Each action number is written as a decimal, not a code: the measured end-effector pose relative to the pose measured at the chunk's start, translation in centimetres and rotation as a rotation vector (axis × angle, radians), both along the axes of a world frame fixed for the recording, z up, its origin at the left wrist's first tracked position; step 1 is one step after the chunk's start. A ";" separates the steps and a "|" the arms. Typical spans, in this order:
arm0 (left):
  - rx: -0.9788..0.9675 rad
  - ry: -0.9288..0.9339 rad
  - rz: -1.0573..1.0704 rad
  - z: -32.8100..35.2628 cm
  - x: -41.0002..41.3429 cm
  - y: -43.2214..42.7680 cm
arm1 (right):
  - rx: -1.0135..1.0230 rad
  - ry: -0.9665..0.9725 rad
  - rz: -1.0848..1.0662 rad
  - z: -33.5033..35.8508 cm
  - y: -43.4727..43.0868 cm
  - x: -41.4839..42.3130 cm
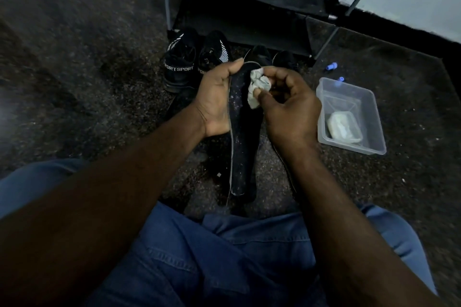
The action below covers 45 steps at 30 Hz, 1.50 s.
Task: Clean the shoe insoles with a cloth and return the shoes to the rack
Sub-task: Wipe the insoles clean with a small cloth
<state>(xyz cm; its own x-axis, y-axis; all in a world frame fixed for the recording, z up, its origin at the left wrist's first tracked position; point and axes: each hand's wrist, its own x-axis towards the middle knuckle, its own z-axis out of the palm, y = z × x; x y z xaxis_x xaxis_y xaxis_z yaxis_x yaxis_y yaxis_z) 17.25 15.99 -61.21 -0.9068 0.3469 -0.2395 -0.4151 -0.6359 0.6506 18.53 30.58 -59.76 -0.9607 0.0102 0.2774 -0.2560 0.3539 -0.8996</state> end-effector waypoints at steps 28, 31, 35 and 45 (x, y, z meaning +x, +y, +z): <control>-0.081 -0.095 0.094 -0.9 0.5 1.1 | 0.496 0.238 -0.089 0.1 -1.0 -0.4; -0.079 -0.109 0.111 -0.7 0.6 1.2 | 0.423 0.248 -0.005 -0.2 -1.3 0.3; -0.021 -0.134 0.101 -0.6 0.5 0.9 | 0.354 0.189 -0.034 -0.6 -1.0 0.4; -0.108 -0.095 0.094 -0.7 0.9 1.9 | 0.390 0.300 -0.089 -1.1 -2.4 0.6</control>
<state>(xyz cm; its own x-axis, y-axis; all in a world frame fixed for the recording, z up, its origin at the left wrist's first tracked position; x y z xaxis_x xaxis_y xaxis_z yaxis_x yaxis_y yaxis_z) 18.11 17.87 -61.93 -0.9055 0.2294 -0.3570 -0.4201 -0.6031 0.6781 19.10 28.19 -60.88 -0.8380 -0.0709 0.5410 -0.4368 0.6814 -0.5874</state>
